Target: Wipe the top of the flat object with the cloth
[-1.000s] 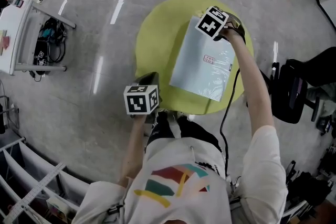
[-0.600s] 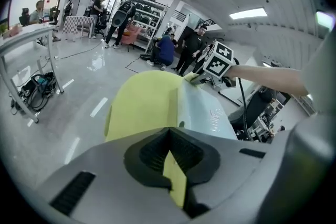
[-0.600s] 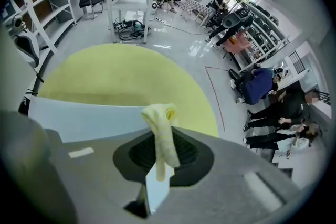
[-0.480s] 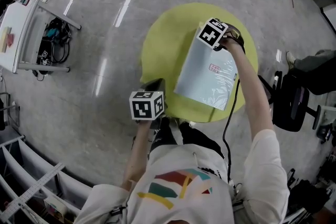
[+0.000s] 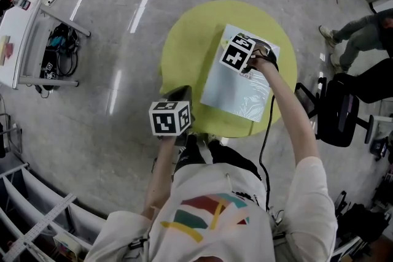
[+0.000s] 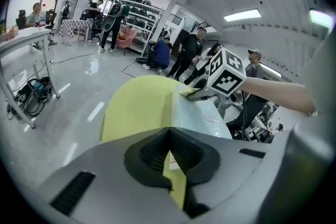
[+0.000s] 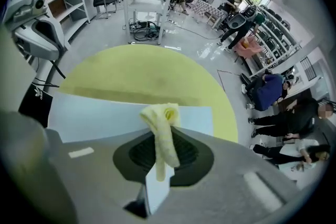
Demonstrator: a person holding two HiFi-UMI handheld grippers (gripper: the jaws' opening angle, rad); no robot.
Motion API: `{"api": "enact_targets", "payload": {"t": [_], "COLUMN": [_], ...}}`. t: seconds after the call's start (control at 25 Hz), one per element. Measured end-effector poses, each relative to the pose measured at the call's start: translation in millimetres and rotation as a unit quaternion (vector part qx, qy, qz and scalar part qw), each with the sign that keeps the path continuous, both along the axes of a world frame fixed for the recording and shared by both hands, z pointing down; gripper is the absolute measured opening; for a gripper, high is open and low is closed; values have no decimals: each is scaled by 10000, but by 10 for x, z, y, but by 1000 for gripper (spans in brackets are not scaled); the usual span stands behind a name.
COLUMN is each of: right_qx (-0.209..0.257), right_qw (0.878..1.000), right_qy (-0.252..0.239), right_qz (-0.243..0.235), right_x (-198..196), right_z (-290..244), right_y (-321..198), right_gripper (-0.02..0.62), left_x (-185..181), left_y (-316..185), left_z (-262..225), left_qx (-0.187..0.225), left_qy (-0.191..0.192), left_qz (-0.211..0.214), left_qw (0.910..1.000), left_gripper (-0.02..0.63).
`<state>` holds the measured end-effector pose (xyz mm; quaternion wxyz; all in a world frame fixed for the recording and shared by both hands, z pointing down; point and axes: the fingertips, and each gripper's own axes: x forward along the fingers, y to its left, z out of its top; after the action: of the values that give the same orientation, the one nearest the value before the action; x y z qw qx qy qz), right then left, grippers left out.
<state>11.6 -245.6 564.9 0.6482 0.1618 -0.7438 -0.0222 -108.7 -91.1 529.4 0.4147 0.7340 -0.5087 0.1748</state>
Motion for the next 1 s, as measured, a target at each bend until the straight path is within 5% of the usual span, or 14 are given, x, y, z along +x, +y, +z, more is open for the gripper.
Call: {"api": "enact_targets", "payload": {"t": [1.0], "right_qx": [-953], "right_qw": [9927], "right_qy": [-322], "right_qz": [-671], "right_x": [-480], "right_z": [7], "right_y": [1933], "right_gripper": [26], "left_x": [0], "left_y": [-54], "left_z": [-322], "left_qx": [471], "left_qy": [58], "left_qz": [77], "left_qw": [9988], "left_gripper": [14]}}
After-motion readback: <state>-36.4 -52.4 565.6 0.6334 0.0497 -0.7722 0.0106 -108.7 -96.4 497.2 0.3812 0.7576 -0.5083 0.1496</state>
